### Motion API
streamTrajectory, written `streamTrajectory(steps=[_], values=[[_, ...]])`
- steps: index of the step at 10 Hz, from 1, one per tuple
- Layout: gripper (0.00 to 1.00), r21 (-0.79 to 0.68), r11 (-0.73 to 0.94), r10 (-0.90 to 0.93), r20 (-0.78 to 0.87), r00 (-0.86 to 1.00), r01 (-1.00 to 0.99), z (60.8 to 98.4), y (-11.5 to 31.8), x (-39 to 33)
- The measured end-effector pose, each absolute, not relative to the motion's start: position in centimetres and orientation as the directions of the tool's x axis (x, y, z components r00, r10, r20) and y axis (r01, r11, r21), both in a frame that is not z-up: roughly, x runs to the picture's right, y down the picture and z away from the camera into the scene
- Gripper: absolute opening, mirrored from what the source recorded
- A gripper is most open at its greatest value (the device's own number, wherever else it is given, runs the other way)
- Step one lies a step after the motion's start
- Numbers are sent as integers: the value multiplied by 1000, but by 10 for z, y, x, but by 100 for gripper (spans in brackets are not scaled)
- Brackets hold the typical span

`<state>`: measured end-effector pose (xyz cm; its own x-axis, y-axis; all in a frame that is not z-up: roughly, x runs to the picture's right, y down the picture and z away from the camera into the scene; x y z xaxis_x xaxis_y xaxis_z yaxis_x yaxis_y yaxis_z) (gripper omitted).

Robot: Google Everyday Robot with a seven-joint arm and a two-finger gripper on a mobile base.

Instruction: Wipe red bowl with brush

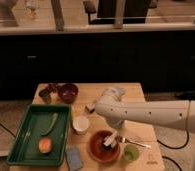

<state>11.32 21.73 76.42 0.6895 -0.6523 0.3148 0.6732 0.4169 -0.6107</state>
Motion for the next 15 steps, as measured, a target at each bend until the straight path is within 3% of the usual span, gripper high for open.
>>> streamTrajectory(steps=[7, 11, 15], values=[[0, -549, 308, -723, 395, 567, 777, 746, 235, 66], [0, -611, 308, -713, 359, 602, 729, 747, 250, 110], [0, -635, 360, -697, 304, 649, 684, 764, 222, 129]])
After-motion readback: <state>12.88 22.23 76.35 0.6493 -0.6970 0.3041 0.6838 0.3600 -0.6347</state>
